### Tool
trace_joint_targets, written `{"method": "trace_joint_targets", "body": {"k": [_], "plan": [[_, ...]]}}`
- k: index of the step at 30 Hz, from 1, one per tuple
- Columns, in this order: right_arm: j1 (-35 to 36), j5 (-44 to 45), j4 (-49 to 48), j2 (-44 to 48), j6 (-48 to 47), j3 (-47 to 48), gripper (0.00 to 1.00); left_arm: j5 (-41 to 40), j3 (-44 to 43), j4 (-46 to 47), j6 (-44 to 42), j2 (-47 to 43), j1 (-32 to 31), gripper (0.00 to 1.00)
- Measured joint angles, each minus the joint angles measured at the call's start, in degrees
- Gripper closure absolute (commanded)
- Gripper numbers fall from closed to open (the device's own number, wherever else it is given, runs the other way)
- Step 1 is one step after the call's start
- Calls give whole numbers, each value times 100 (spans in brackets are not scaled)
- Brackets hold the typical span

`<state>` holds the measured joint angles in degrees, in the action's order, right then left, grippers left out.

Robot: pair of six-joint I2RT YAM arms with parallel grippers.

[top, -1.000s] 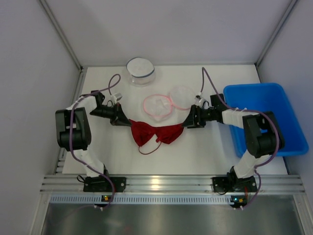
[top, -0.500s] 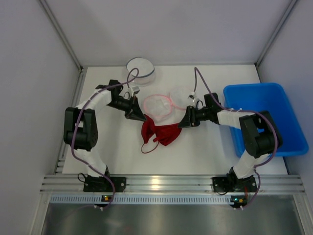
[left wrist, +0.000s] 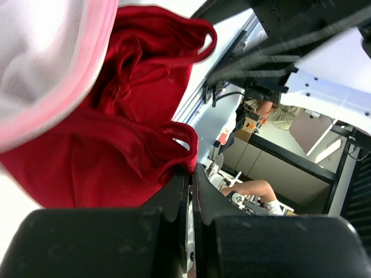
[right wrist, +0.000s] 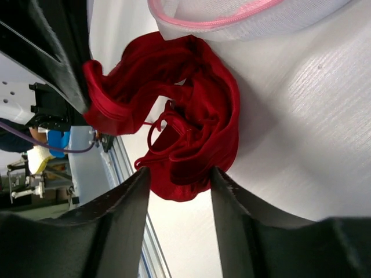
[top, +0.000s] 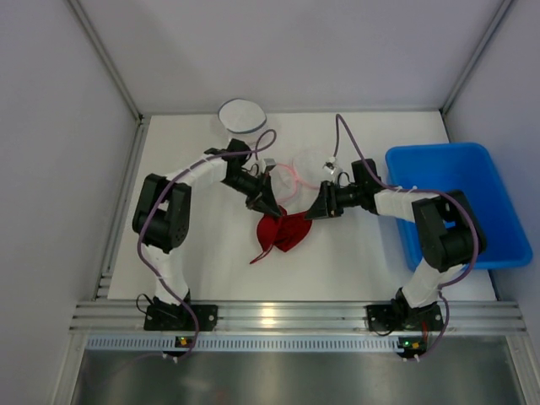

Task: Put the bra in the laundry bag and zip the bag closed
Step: Adjust the bra at the center of the board.

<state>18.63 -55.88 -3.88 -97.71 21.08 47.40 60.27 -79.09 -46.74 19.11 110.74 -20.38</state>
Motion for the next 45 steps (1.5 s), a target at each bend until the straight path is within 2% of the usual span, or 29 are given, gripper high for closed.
{"method": "trace_joint_targets", "body": {"k": [4, 8, 13, 20, 23, 26, 27, 29, 30, 32, 33, 34, 36, 39, 45], "plan": [[0, -131, 2, 2, -2, -2, 36, -153, 0, 579, 579, 179, -337, 100], [0, -367, 15, 0, -96, -7, 27, -299, 0, 1270, 1143, 275, -597, 100], [-7, -654, 50, 2, -269, -11, 21, -459, 46, 2050, 1720, 450, -787, 100], [-2, -691, 48, 0, -352, -11, 20, -612, 175, 2970, 2483, 638, -929, 100], [20, -555, 50, 2, -378, -11, 24, -625, 192, 3305, 2739, 730, -1040, 100], [81, -356, 72, 0, -420, -13, 35, -645, 275, 3589, 2935, 791, -1161, 100], [109, -271, 94, -9, -446, -15, 45, -654, 348, 3700, 3025, 793, -1185, 100], [127, -98, 181, -50, -498, -20, 54, -640, 461, 3814, 3141, 793, -1209, 100], [127, -20, 214, -94, -520, -26, 62, -638, 503, 3864, 3195, 793, -1215, 100], [133, 83, 267, -170, -590, -48, 70, -682, 568, 3936, 3246, 793, -1220, 100], [146, 118, 319, -192, -608, -59, 79, -713, 588, 3965, 3259, 793, -1220, 100], [151, 146, 354, -212, -627, -70, 85, -754, 610, 3991, 3281, 793, -1211, 100], [153, 179, 404, -232, -660, -90, 99, -813, 614, 4019, 3292, 793, -1187, 91], [155, 210, 433, -245, -682, -90, 100, -881, 614, 4033, 3268, 791, -1187, 72], [186, 225, 476, -247, -717, -90, 100, -931, 597, 3840, 3036, 356, -1064, 48]]}}
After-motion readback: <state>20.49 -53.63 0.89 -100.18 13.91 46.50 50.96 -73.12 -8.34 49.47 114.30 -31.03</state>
